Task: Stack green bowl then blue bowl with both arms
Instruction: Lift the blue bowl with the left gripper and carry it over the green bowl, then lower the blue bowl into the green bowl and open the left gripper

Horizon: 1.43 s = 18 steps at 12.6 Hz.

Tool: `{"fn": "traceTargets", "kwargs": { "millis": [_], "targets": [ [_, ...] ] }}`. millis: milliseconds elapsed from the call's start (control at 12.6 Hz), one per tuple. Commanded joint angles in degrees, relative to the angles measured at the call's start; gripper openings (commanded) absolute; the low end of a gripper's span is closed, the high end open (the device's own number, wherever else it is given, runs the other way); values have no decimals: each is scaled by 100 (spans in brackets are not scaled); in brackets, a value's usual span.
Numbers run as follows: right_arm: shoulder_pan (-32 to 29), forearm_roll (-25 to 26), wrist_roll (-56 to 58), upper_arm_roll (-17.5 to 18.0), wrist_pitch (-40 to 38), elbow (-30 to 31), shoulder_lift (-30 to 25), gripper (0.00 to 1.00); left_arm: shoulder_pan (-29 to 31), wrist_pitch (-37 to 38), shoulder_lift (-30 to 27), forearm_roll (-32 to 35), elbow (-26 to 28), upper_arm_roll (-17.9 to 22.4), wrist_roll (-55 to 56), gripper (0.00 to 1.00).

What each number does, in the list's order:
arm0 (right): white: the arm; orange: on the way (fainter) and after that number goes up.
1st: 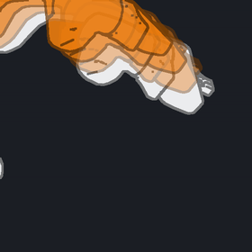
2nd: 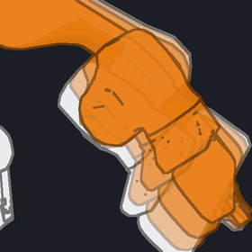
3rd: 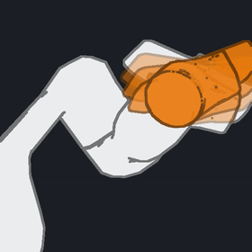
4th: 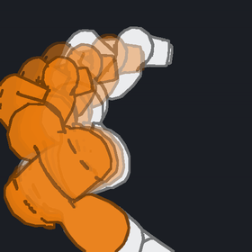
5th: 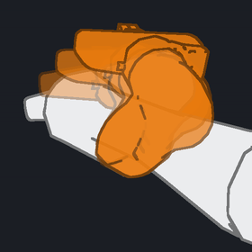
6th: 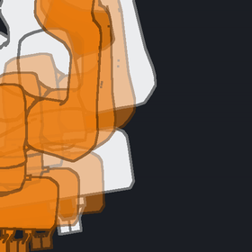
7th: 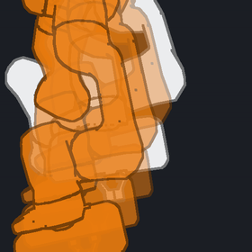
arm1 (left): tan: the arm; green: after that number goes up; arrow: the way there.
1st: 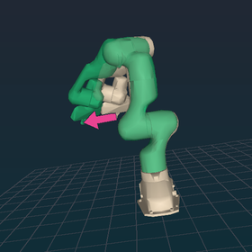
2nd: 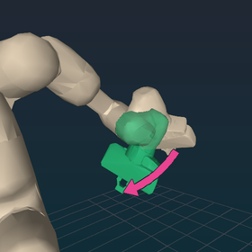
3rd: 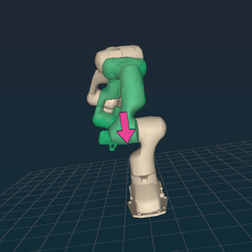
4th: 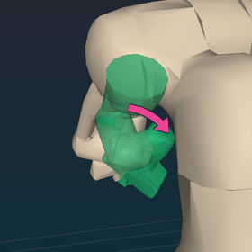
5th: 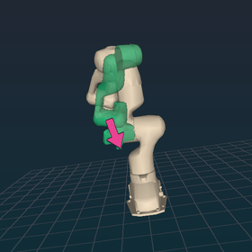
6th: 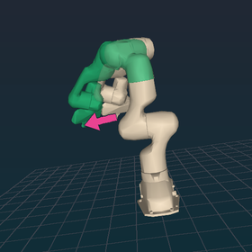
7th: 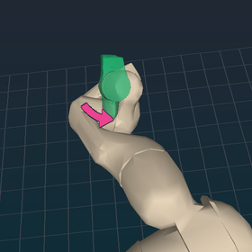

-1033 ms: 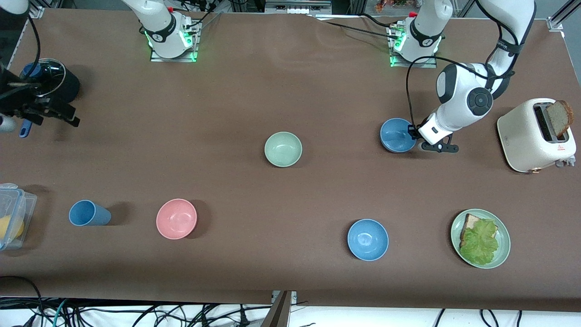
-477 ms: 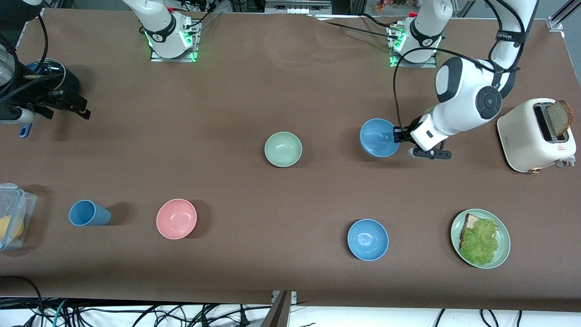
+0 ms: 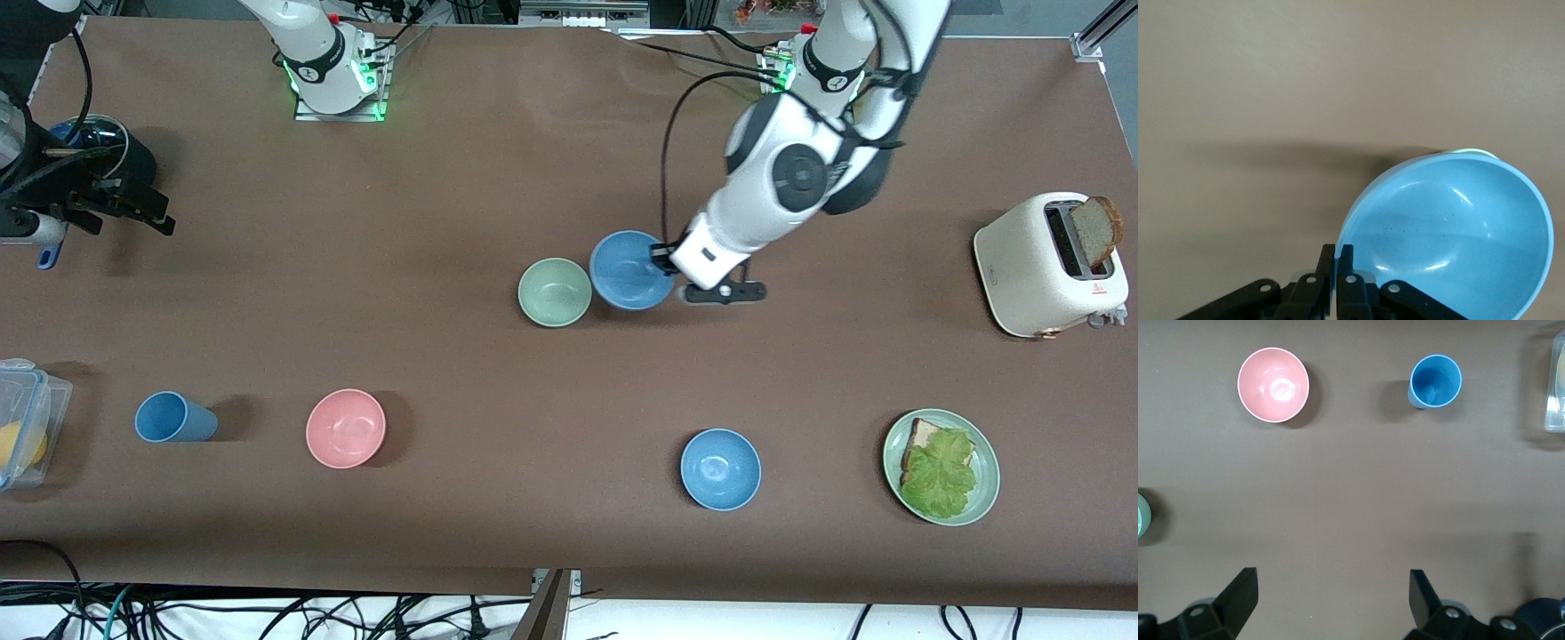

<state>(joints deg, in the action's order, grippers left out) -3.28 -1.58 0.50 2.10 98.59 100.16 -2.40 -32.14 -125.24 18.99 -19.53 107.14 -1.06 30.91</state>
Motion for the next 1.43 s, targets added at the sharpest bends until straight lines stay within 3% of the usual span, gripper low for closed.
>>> {"fn": "traceTargets", "kwargs": {
  "millis": [0, 954, 1033, 1192, 1272, 1351],
  "targets": [
    [-94, 52, 12, 89, -130, -163, 82, 100, -371, 87, 587, -60, -737, 106, 616, 0],
    [-94, 52, 12, 89, -138, -207, 90, 100, -1023, -756, 1283, 90, -844, 133, 1506, 0],
    [-94, 52, 29, 89, -138, -207, 90, 100, -1023, -748, 1283, 90, -844, 150, 1506, 14],
    [-94, 52, 38, 89, -138, -207, 90, 100, -1014, -730, 1256, 81, -966, 167, 1506, 76],
    [-94, 52, 30, 89, -156, -207, 90, 100, -1005, -678, 1213, 90, -1036, 237, 1497, 100],
    [-94, 44, 21, 89, -182, -216, 90, 100, -988, -599, 1160, 90, -1124, 308, 1471, 100]
  ]
}}
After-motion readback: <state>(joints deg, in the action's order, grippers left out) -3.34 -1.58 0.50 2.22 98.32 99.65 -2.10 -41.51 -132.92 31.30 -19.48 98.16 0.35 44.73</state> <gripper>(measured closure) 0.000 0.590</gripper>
